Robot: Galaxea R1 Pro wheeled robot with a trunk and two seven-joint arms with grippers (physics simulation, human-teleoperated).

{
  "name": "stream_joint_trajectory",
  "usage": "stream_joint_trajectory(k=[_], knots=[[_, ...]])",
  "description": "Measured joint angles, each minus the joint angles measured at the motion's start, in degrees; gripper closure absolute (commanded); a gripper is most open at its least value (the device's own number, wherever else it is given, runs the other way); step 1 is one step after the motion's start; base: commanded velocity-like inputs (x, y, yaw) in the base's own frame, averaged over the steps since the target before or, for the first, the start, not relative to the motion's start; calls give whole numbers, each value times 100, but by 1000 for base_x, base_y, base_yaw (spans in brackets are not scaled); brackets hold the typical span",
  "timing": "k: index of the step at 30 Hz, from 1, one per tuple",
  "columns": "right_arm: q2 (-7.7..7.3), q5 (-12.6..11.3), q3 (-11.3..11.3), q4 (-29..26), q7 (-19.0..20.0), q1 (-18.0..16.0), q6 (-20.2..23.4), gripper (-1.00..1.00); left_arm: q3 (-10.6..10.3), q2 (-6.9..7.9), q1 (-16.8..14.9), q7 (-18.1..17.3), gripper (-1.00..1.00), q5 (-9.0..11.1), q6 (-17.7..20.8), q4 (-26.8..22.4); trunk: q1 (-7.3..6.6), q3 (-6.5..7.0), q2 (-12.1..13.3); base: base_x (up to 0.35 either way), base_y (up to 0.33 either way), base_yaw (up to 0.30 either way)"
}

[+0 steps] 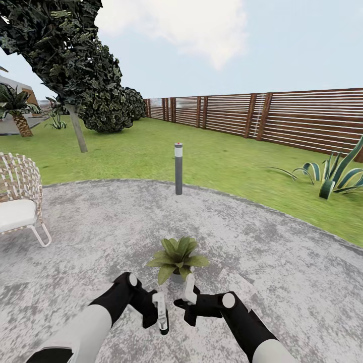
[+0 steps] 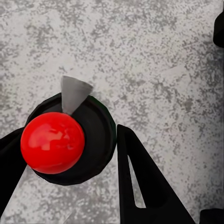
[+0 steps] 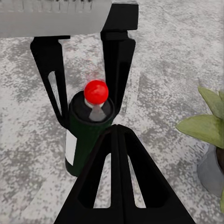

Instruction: Pick up the pesticide atomizer in the garden and spray insectifuge to fully cover both potted plants in the garden.

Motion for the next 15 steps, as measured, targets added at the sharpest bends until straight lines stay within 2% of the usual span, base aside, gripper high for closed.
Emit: stream_joint_trajectory(k=[15], knots=[[0,0,0,0,0,0,0,100,-1,-129,0,-16,100,-1,-6,0,0,0,0,0,0,0]])
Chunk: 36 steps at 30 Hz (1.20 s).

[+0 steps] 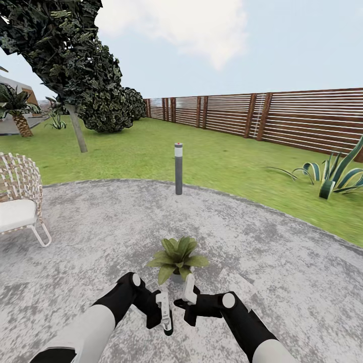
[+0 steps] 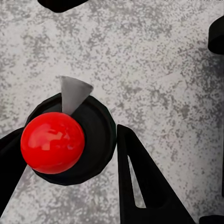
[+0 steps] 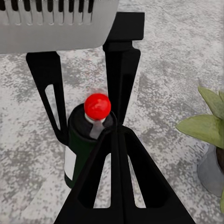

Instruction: Pick up the pesticide atomizer in the garden and spray insectifuge to fully cover both potted plants in the garden.

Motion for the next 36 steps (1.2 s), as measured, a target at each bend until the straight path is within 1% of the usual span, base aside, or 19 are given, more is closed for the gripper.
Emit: stream_joint_trajectory(k=[8,13,15,26,32,34,36], knots=[[0,0,0,0,0,0,0,100,0,13,0,-29,100,17,-27,4,0,0,0,0,0,0],[0,0,0,0,0,0,0,100,7,24,-3,-251,100,47,-62,3,0,0,0,0,0,0],[0,0,0,0,0,0,0,100,8,26,-7,-279,100,54,-67,1,0,0,0,0,0,0],[0,0,0,0,0,0,0,100,29,19,-9,-236,100,90,-45,0,0,0,0,0,0,0],[0,0,0,0,0,0,0,100,55,18,-9,-231,100,96,-45,-121,0,0,0,0,0,0],[0,0,0,0,0,0,0,100,60,18,-9,-230,100,130,-45,-133,0,0,0,0,0,0],[0,0,0,0,0,0,0,100,57,21,-9,-235,100,231,-45,-138,0,0,0,0,0,0]])
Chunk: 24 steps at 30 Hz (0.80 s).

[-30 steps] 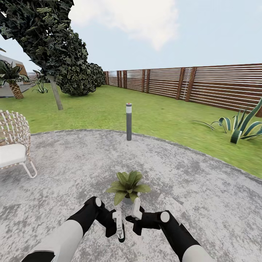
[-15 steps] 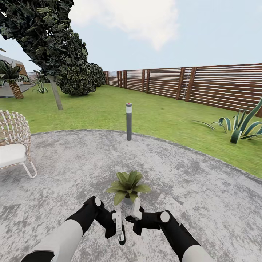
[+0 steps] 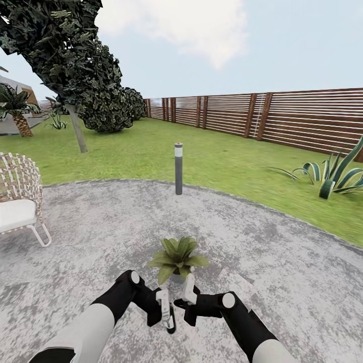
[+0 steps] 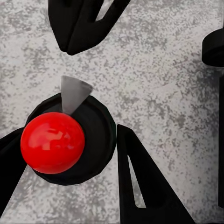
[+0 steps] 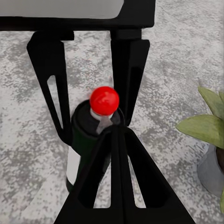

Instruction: Pick up the pesticide atomizer in the garden and spray insectifuge to fully cover both potted plants in the garden.

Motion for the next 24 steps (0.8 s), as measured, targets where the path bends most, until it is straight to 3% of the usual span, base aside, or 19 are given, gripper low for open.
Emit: stream_joint_trajectory(k=[5,24], knots=[[0,0,0,0,0,0,0,100,-8,5,6,-27,100,98,-6,6,0,0,0,0,0,0],[0,0,0,0,0,0,0,100,-10,-12,9,-49,100,122,-16,7,0,0,0,0,0,0]])
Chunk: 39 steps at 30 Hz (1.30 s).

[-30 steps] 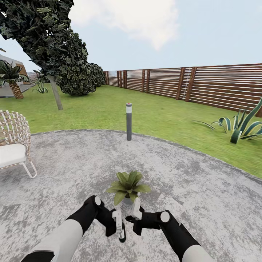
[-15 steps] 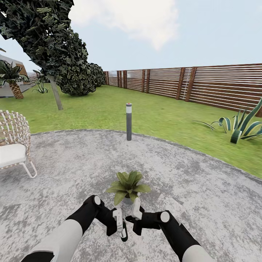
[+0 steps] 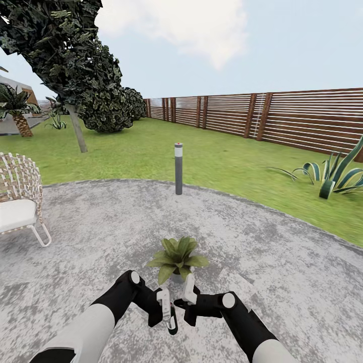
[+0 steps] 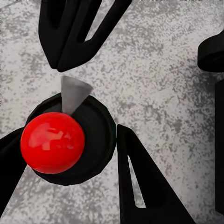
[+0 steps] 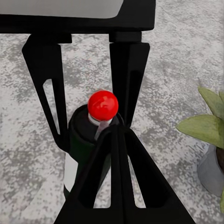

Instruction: Pick up the pesticide atomizer in the garden and spray insectifuge to fully cover both potted plants in the garden.

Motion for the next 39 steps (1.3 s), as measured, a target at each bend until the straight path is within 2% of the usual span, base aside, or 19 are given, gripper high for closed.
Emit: stream_joint_trajectory(k=[10,18,39], knots=[[0,0,0,0,0,0,0,100,8,-9,0,0,100,4,0,-1,0,0,0,0,0,0],[0,0,0,0,0,0,0,100,8,-12,0,0,100,135,-8,2,0,0,0,0,0,0],[0,0,0,0,0,0,0,100,16,-52,0,0,100,154,-16,8,0,0,0,0,0,0]])
